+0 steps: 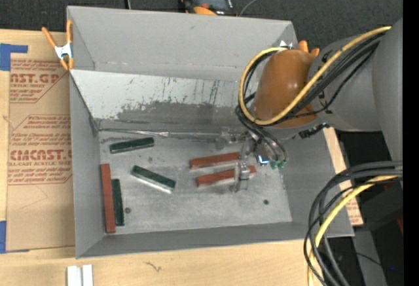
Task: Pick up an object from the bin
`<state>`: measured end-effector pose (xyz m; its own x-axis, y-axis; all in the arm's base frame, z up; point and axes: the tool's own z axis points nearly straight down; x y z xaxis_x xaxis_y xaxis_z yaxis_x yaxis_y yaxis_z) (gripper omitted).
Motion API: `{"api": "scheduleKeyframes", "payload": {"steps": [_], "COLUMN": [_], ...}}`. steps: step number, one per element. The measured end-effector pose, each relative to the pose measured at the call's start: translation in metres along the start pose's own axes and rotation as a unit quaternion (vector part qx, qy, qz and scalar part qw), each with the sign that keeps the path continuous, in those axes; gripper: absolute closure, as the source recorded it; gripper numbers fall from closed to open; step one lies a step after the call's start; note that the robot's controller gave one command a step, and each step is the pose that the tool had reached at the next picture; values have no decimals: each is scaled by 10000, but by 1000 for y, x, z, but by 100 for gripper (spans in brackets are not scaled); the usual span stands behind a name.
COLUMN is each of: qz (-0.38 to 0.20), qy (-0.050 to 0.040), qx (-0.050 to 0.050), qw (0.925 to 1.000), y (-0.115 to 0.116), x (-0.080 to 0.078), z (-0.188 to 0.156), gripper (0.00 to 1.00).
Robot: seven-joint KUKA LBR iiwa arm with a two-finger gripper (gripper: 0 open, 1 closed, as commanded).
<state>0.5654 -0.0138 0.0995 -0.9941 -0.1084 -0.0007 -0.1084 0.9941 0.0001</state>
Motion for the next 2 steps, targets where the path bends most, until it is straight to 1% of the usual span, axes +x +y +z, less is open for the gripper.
{"api": "scheduleKeyframes", "payload": {"steps": [1, 2], "qz": [-135, -131], "qy": [8, -4], "qx": [-4, 0], "qw": [9999, 9999], "y": [8, 8], "x": [-3, -4], "z": [32, 32], "gripper": [0, 0]}}
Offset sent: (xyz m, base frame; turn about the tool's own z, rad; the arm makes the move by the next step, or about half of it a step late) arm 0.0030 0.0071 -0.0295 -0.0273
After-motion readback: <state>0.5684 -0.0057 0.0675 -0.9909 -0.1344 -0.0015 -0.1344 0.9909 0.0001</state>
